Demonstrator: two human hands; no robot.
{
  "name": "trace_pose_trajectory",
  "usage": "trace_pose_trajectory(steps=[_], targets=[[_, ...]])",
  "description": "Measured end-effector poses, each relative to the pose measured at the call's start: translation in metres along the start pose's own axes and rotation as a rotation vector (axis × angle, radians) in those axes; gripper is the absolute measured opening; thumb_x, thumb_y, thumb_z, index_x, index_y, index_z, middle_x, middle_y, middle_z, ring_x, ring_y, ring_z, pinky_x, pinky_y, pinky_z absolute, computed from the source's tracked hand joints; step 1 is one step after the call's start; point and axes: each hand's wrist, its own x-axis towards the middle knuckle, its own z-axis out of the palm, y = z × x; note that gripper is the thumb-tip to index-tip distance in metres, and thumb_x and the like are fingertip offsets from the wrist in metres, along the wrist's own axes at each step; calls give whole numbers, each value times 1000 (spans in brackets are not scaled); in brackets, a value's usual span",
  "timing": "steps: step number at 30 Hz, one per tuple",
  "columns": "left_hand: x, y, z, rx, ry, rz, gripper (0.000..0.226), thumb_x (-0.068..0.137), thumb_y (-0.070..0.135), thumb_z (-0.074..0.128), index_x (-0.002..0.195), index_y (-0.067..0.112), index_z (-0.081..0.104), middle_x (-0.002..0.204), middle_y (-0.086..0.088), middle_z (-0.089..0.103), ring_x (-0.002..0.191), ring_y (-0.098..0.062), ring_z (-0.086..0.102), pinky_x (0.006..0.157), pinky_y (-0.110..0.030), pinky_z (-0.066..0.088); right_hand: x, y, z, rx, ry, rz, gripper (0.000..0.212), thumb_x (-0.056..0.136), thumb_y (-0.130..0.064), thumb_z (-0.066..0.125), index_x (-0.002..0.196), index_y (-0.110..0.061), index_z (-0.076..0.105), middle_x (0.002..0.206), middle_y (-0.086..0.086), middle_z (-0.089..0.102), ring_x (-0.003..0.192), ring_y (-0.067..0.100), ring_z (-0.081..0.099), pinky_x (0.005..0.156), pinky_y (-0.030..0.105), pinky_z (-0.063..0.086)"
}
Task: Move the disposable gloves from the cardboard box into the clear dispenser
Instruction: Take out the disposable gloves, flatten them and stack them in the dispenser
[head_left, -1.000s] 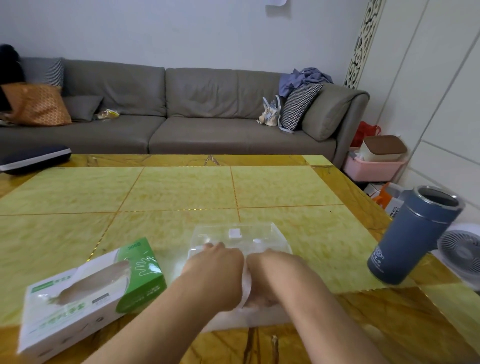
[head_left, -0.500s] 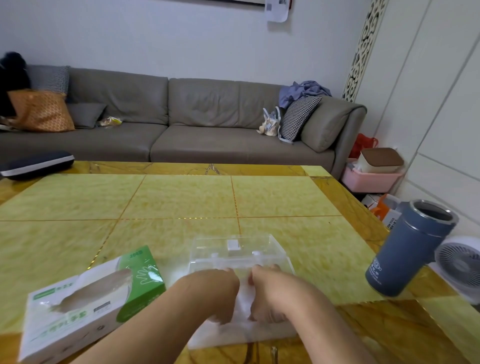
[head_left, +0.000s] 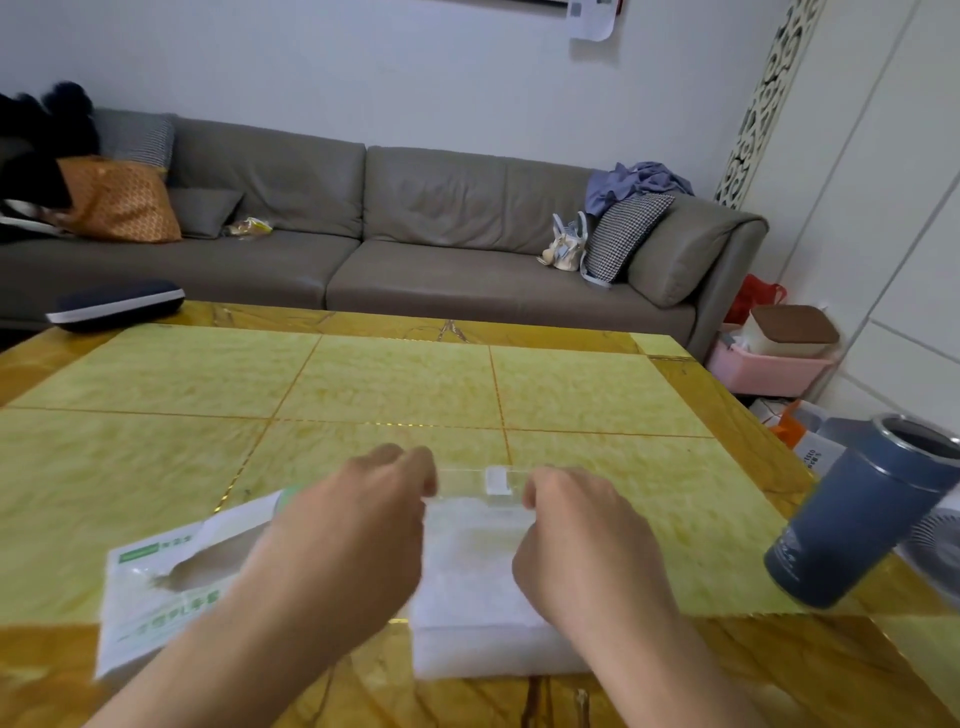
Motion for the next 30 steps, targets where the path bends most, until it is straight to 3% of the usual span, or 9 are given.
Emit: trace_pose_trajectory(steps=[7, 12, 15, 17, 19, 21, 24, 27, 30], targets=[[-24, -104, 0, 153, -148, -463, 28, 100, 25, 46, 72, 21, 52, 73, 5, 59, 58, -13, 57, 48, -27, 42, -18, -55, 48, 35, -36, -557, 72, 85, 0, 61, 152, -15, 36, 151, -3, 34, 145, 18, 27, 126, 28, 22], [-28, -105, 7, 203, -431, -382, 23, 105, 26, 44, 82, 25, 49, 80, 7, 50, 71, -12, 54, 58, -23, 40, -23, -92, 86, -98, -172, -658, 84, 69, -12, 76, 148, -3, 48, 151, 14, 45, 149, 32, 37, 118, 28, -11], [-26, -103, -2, 171, -565, -262, 29, 107, 24, 40, 81, 34, 48, 83, 4, 53, 80, -19, 50, 77, -33, 49, -21, -99, 99, -91, -200, -691, 87, 86, -11, 69, 160, -4, 24, 168, 14, 16, 160, 30, 6, 107, 25, -32], [-25, -101, -5, 165, -599, -225, 30, 107, 23, 39, 78, 29, 44, 85, 0, 54, 78, -20, 47, 82, -36, 49, -21, -101, 107, -118, -160, -670, 87, 81, -16, 72, 157, -2, 31, 169, 19, 22, 160, 34, 12, 115, 31, -23], [-25, -103, -1, 114, -579, -265, 36, 106, 21, 40, 71, 30, 34, 78, 3, 49, 77, -20, 50, 76, -36, 49, -24, -100, 116, -166, -214, -602, 88, 65, -26, 76, 147, -3, 52, 159, 21, 43, 152, 36, 38, 126, 41, 10], [-25, -106, 2, 45, -532, -345, 36, 103, 20, 43, 68, 27, 40, 74, 3, 49, 68, -17, 50, 63, -32, 45, -24, -100, 125, -171, -260, -609, 89, 42, -40, 84, 125, -10, 72, 138, 15, 67, 129, 29, 65, 110, 39, 50], [-25, -119, 7, -57, -376, -401, 34, 93, 15, 47, 60, 14, 38, 59, -1, 41, 53, -21, 35, 50, -34, 33, -23, -100, 125, -168, -243, -580, 81, 40, -43, 92, 116, -15, 79, 128, 11, 74, 118, 24, 72, 95, 35, 60], [-25, -126, 2, -161, -233, -381, 35, 87, 13, 54, 53, 11, 52, 50, 0, 50, 47, -24, 44, 45, -35, 42, -23, -97, 115, -169, -266, -587, 97, 77, -32, 85, 156, -3, 38, 168, 22, 27, 157, 36, 28, 128, 48, 23], [-26, -123, -9, -188, -28, -386, 15, 88, 22, 70, 75, 24, 77, 74, 10, 72, 68, -7, 68, 59, -25, 57, -22, -99, 105, -125, -317, -631, 99, 93, -20, 73, 164, -7, 4, 174, 15, -9, 161, 30, -10, 128, 41, -8]])
